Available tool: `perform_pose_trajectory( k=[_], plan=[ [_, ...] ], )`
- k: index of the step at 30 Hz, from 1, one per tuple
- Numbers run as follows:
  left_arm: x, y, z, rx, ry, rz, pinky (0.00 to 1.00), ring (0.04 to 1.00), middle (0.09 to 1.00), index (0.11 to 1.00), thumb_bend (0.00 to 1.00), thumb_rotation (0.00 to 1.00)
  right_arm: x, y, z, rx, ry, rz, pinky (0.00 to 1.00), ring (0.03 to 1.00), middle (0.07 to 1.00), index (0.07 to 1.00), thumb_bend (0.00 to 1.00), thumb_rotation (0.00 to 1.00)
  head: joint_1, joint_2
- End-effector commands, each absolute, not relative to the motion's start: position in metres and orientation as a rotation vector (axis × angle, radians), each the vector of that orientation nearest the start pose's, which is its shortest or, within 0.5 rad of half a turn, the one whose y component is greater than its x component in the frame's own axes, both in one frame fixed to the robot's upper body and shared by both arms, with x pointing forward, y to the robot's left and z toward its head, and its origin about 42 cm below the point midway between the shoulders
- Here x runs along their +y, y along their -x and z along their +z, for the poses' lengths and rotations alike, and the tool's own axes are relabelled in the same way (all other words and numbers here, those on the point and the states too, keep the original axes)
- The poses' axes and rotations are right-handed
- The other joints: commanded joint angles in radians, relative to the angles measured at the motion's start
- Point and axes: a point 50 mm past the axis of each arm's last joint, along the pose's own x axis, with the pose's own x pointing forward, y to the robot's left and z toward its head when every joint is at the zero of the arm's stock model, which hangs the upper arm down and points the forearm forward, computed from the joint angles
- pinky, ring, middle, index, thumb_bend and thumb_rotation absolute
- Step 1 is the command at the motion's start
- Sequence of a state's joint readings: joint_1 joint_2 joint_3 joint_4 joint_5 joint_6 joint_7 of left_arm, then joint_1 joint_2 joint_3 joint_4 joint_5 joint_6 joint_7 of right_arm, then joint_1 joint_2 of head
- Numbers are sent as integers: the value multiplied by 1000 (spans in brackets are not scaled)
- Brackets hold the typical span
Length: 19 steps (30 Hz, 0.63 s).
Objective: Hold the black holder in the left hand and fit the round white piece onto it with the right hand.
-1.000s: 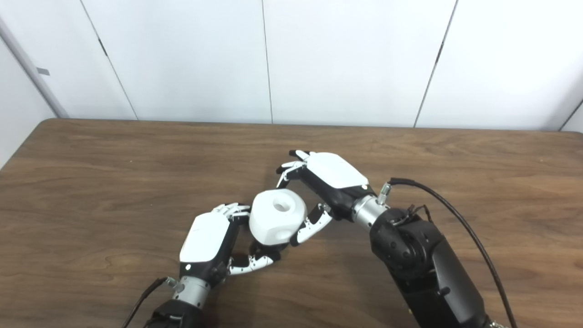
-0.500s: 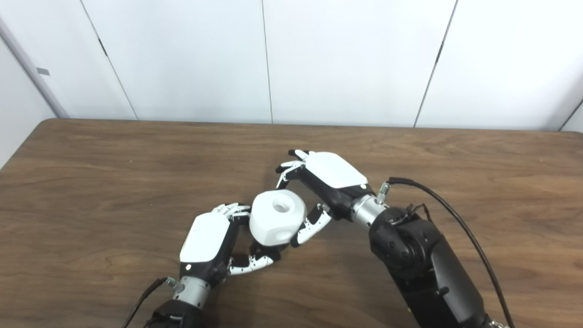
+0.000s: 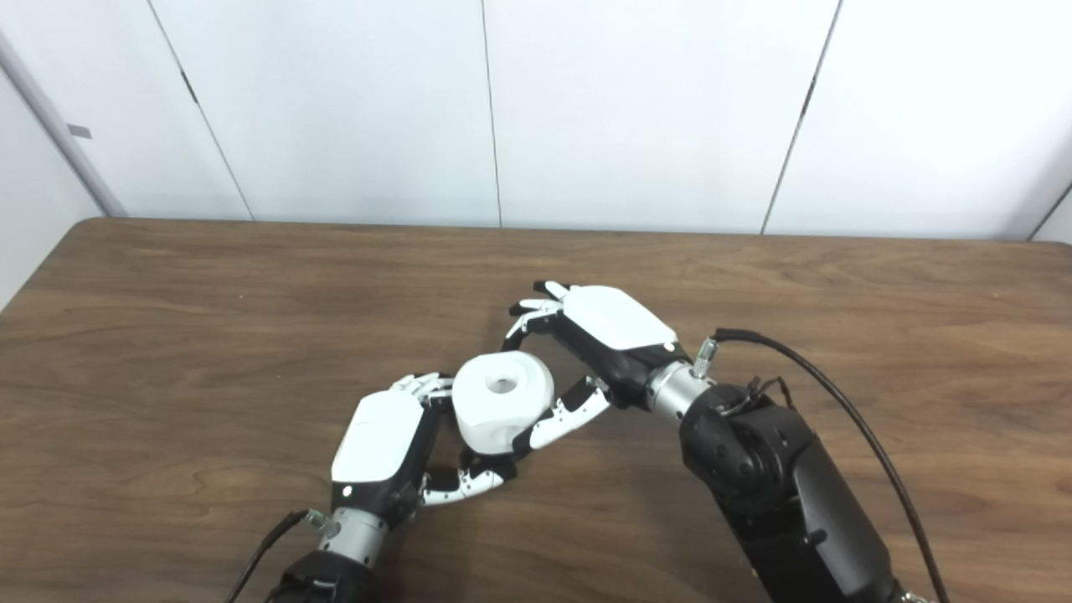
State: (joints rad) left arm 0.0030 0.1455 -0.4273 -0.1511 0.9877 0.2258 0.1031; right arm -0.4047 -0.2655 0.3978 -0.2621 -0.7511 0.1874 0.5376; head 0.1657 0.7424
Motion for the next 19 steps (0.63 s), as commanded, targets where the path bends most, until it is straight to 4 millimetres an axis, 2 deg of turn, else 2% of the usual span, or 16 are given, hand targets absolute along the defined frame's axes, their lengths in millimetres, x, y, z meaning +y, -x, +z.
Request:
perform_pose_trajectory(
  k=[1, 6, 12, 19],
  plan=[
    [145, -253, 100, -102, -1133, -225, 875, 834, 764, 486, 523, 52, -141, -351, 259, -389, 1160, 599, 1000, 1000, 933, 747, 989, 444, 1, 0],
    [145, -253, 100, -107, -1126, -223, 871, 831, 759, 486, 523, 51, -142, -351, 260, -384, 1182, 602, 1000, 1000, 958, 795, 1000, 483, 1, 0],
    [146, -253, 100, -104, -1126, -221, 874, 834, 760, 486, 523, 51, -144, -350, 262, -376, 1190, 601, 1000, 1000, 968, 808, 1000, 483, 0, -1],
    [148, -253, 100, -103, -1133, -217, 873, 832, 758, 486, 523, 52, -160, -346, 265, -357, 1199, 582, 1000, 1000, 964, 801, 1000, 467, -4, 0]
  ],
)
